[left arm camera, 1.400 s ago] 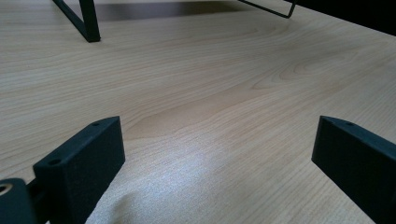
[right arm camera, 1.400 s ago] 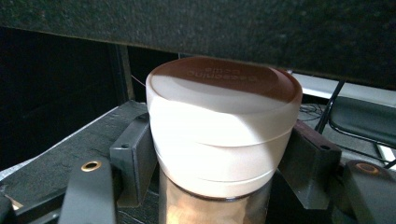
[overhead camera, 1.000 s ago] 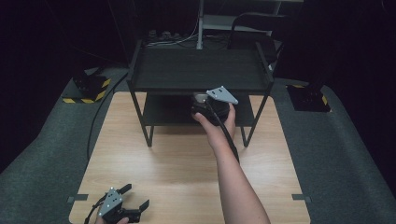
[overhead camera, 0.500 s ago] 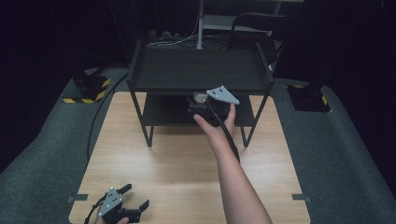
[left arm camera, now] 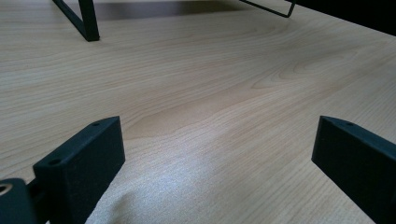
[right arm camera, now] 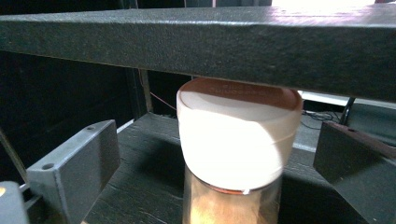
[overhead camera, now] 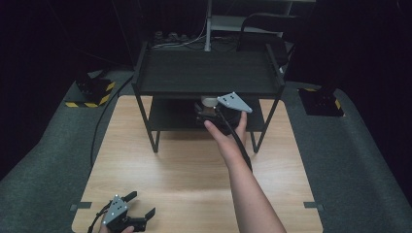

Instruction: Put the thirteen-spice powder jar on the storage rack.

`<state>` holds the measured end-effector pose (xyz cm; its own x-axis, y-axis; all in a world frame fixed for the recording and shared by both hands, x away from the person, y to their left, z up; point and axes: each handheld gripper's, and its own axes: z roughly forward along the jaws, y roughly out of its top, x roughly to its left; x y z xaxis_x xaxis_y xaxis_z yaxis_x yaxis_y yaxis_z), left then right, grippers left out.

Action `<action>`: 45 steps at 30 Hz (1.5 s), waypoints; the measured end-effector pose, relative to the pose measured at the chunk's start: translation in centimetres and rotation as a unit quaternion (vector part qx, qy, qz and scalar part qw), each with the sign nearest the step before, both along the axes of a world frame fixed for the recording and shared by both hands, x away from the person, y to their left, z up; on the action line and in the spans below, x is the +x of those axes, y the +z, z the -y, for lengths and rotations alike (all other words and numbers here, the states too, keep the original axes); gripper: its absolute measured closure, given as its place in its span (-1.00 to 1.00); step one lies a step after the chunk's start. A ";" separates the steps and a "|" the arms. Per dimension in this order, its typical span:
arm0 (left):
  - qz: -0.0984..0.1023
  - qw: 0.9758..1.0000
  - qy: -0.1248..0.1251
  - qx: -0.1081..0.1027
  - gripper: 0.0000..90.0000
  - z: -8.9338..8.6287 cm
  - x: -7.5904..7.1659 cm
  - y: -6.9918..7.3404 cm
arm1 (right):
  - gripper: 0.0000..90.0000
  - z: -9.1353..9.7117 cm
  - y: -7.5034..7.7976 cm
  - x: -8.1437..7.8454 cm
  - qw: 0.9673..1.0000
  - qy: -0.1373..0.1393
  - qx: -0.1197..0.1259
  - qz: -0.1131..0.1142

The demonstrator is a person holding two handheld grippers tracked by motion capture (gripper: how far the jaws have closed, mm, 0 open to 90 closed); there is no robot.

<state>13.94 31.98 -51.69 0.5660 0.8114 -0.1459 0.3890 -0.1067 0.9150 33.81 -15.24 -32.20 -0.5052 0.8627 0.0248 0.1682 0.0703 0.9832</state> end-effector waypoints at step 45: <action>-0.004 1.000 -0.002 0.005 -0.94 0.0 0.1 0.2 | -1.00 10.3 -4.8 -11.8 0.999 0.024 0.016 0.024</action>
